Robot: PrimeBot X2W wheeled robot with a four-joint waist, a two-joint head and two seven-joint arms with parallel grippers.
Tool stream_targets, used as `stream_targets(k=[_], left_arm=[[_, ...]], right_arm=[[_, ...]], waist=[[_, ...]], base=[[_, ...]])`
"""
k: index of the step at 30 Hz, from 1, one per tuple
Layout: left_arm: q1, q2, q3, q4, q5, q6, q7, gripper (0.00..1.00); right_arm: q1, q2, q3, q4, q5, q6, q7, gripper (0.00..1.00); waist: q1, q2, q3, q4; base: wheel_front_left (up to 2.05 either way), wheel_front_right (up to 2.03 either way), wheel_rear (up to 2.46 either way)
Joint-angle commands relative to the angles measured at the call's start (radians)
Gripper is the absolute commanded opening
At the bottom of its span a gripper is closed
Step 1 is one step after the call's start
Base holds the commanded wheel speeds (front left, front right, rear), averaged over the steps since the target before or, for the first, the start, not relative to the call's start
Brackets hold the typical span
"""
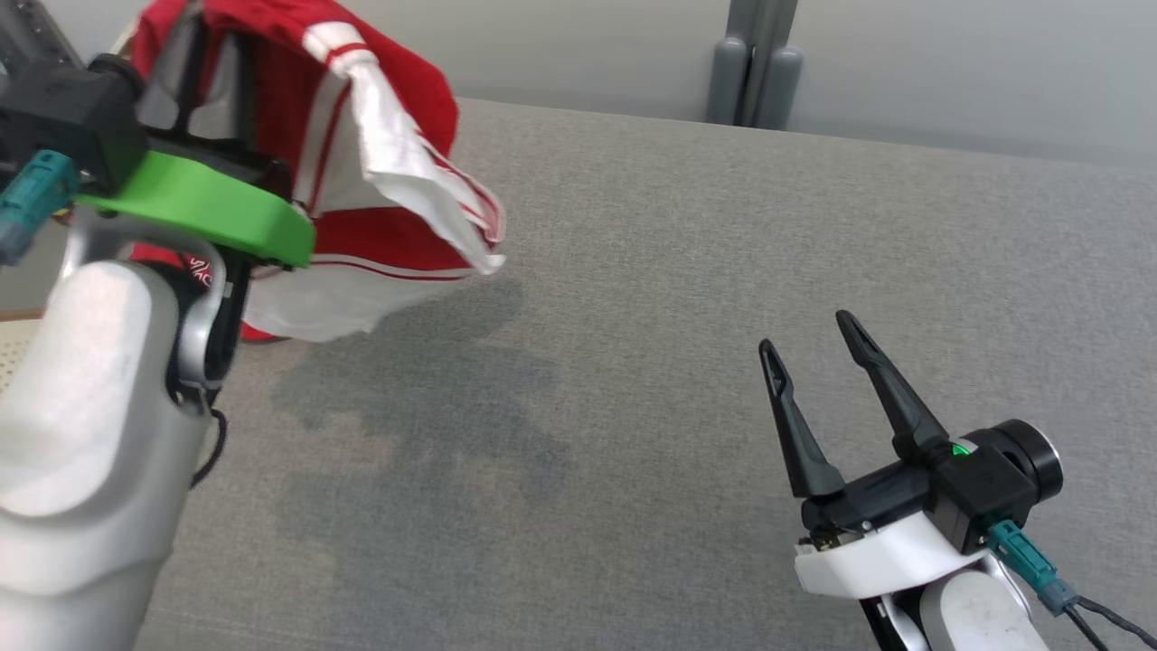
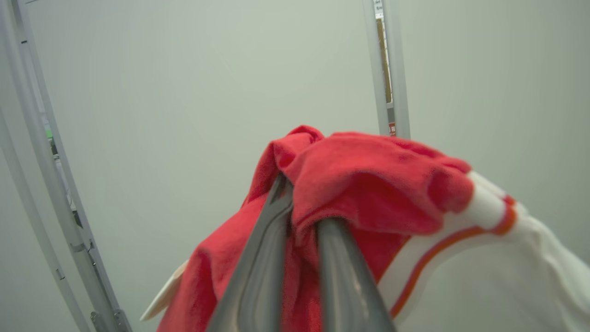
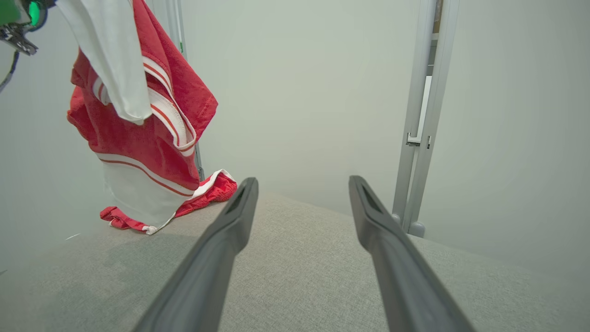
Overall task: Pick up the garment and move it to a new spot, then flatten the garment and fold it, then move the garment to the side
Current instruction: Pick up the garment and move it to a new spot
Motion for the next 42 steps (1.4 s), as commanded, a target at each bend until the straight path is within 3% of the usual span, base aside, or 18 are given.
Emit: stream_targets(k=[1,5,9,17,20,21,25,29,42], left_arm=[[0.024,-0.014,-0.013,-0.032,0.003,0.01,0.016,0.0],[0.056,-0.06,-0.056,-0.102,0.004,0.039,0.051,0.0],[0.087,-0.131,-0.084,-0.088,-0.025,0.058,0.047,0.0],[0.104,-0.26,-0.136,0.112,-0.04,0.061,-0.045,0.0],[0.08,-0.285,-0.125,0.207,-0.038,0.081,-0.092,0.0],[0.077,-0.299,-0.136,0.284,-0.032,0.085,-0.102,1.0],[0.066,-0.31,-0.139,0.388,-0.037,0.067,-0.131,1.0],[0.075,-0.302,-0.125,0.43,-0.037,0.05,-0.152,1.0],[0.258,-0.224,-0.167,0.297,-0.005,-0.022,-0.149,1.0]], right_arm=[[-0.012,-0.002,-0.009,-0.006,0.007,-0.001,-0.003,1.0],[-0.033,-0.002,-0.037,-0.012,0.012,-0.001,-0.003,1.0],[-0.051,-0.002,-0.065,-0.016,0.011,-0.001,-0.003,1.0],[-0.085,-0.002,-0.084,-0.018,-0.01,-0.001,-0.003,1.0],[-0.093,-0.001,-0.092,-0.017,-0.007,-0.001,-0.003,1.0],[-0.091,-0.001,-0.092,-0.018,-0.002,-0.001,-0.003,1.0],[-0.076,-0.002,-0.103,-0.02,0.005,-0.001,-0.003,1.0],[-0.061,-0.001,-0.105,-0.018,-0.001,-0.001,-0.003,1.0],[-0.014,-0.002,-0.119,-0.009,-0.023,-0.001,-0.003,1.0]], waist=[[0.0,0.0,-0.003,-0.053],[0.0,0.0,0.015,-0.123],[0.0,0.0,0.034,-0.2],[0.0,0.0,0.076,-0.358],[0.0,0.0,0.083,-0.396],[0.0,0.0,0.085,-0.413],[0.0,0.0,0.08,-0.411],[0.0,0.0,0.061,-0.364],[0.0,0.0,-0.027,-0.15]], base=[[0.0,0.0,0.0],[0.0,0.0,0.0],[0.0,0.0,0.0],[0.0,0.0,0.0],[0.0,0.0,0.0],[0.0,0.0,0.0],[0.0,0.0,0.0],[0.0,0.0,0.0],[0.0,0.0,0.0]])
